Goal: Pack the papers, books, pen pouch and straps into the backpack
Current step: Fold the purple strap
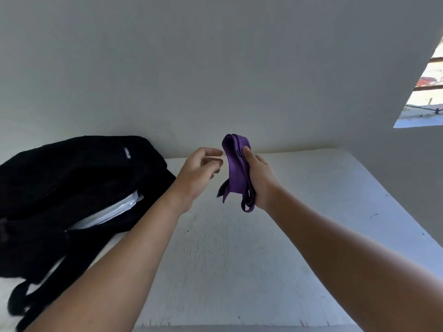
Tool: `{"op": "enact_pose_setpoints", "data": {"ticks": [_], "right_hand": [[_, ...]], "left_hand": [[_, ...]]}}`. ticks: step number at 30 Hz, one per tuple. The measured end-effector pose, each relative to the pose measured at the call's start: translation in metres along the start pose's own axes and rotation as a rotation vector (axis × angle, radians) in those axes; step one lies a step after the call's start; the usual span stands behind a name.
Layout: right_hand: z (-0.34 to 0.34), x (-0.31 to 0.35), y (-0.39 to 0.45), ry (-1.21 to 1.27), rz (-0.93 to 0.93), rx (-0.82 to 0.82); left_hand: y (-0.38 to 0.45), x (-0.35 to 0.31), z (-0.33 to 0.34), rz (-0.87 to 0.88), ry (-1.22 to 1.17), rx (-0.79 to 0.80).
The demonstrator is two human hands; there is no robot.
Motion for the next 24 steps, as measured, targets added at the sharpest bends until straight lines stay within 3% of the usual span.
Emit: {"op": "enact_pose_setpoints", "data": {"ticks": [4,15,20,24], "right_hand": [[0.039,-0.023,-0.003,0.027,0.047,0.082],[0.136,-0.073,-0.044,-0.024,0.219,0.365],[0.163,-0.086,-0.059,-0.096,0.292,0.48],[0.181,-0.088,-0.065,-0.146,0.277,0.548]], "left_hand": [[-0.019,0.011,-0.031,0.017,0.054,-0.095],[-0.096,0.034,-0.142,0.123,0.34,-0.629],[-0.107,0.038,-0.196,0.185,0.751,-0.898],[-0.096,0.036,-0.234,0.01,1.097,-0.898]]}}
Point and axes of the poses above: each hand's wrist, its own y-axis towards the middle knuckle, its own z-axis out of the palm, x = y × z, the point moved 3 cm from there along y, towards the middle knuckle, and after that the axes turned 12 degrees about -z, right-handed, at the moved point
